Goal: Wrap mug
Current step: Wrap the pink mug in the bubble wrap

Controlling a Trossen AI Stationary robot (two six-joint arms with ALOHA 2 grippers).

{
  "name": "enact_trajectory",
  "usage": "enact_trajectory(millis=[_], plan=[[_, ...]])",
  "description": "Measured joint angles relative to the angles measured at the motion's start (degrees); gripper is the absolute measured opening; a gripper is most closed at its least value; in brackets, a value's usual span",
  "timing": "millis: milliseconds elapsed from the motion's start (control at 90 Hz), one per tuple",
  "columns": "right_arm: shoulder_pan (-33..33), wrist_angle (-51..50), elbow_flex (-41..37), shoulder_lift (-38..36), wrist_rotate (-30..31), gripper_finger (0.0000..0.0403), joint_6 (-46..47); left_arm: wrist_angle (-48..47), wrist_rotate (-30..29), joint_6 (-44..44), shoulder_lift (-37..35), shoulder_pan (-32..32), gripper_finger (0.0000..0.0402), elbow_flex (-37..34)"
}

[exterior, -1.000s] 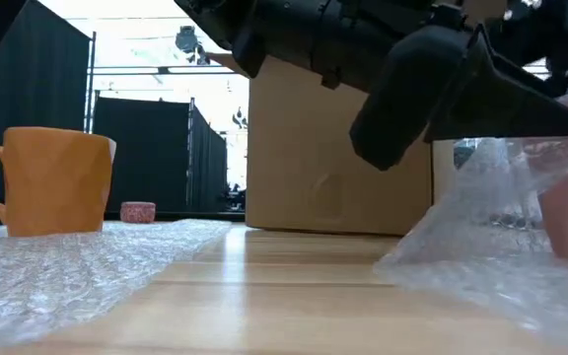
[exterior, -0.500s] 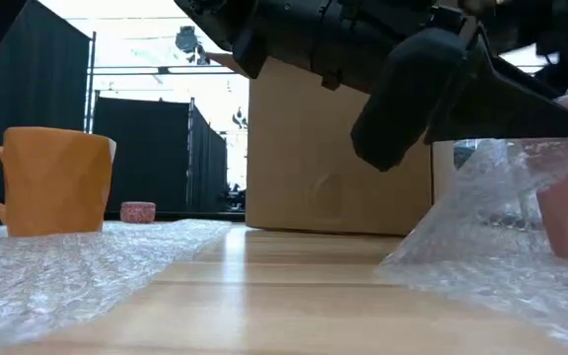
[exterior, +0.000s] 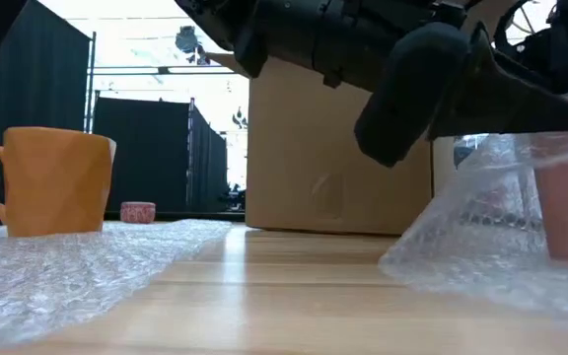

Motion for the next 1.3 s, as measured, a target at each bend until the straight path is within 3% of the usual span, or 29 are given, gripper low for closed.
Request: enact_trajectory(millis=[156, 356, 456, 711, 1144, 1300], plan=[[-0.02, 0.02, 0.00, 0.00, -0.33, 0.0170, -1.08, -0.07, 0.00, 0.03, 0.00, 0.03, 0.0131, -0.01], [-0.42, -0.88, -0.02, -0.26, -3.62, 0.0341, -1.23, -0.40, -0.14, 0.22, 0.00, 0.03, 0.0131, -0.04], [-0.42, -2.92, 0.93, -1.01, -4.19, 0.0387, -1.47, -0.41, -0.12, 0.22, 0.00, 0.03, 0.0131, -0.04], [-0.42, -8.71, 5.07, -3.74, -2.69, 0.0361, -3.30, -0.45, -0.12, 0.22, 0.00, 0.05, 0.0131, -0.04], [-0.46, -18.61, 13.12, -7.46, -1.01, 0.0363, -5.47, -0.46, -0.13, 0.22, 0.00, 0.03, 0.0131, -0.04], [0.46, -17.09, 14.99, -9.66, -1.14, 0.0363, -6.31, -0.45, -0.12, 0.20, 0.00, 0.03, 0.0131, -0.02]])
